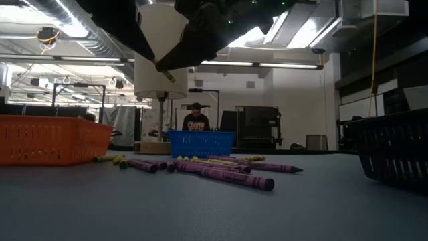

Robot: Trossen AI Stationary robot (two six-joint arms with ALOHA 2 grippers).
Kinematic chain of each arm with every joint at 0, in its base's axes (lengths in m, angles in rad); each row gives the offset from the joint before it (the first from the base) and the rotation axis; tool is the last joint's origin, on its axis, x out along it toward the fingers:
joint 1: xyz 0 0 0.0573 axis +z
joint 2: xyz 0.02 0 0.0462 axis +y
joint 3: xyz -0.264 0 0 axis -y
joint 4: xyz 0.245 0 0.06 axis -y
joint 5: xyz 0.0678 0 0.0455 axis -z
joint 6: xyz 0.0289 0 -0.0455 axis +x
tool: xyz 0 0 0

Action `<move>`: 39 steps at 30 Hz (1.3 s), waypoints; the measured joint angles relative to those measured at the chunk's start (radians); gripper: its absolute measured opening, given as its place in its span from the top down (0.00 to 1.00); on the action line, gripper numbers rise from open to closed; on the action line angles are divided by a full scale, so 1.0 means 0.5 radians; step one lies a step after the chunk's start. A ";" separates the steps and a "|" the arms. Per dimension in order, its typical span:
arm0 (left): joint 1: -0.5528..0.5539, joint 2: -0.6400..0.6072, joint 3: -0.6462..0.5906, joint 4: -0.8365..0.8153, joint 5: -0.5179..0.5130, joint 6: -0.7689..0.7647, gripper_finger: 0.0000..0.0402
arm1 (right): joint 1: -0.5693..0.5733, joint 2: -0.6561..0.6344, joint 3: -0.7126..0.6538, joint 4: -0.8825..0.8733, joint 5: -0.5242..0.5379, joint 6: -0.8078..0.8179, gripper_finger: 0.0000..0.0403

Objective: Sort crayons
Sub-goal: Put the yellow crayon into the orange bin

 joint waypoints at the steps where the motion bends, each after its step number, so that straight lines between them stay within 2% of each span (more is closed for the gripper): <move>1: 0.000 0.000 0.000 0.000 0.000 0.000 0.90 | 0.000 0.000 0.000 0.000 -0.003 0.000 0.94; 8: 0.000 0.000 0.000 -0.002 -0.004 0.000 0.97 | 0.000 0.000 0.000 -0.004 -0.006 0.000 0.94; 25: 0.000 0.000 0.001 -0.034 0.004 0.000 0.97 | 0.000 0.000 0.000 -0.005 0.006 0.001 0.93; 34: -0.001 0.000 0.001 -0.116 0.028 0.000 0.97 | -0.004 0.000 0.003 -0.044 0.022 0.002 0.72; 39: -0.002 0.000 0.001 -0.212 0.042 -0.005 0.97 | -0.004 -0.001 0.003 -0.119 0.022 0.002 0.66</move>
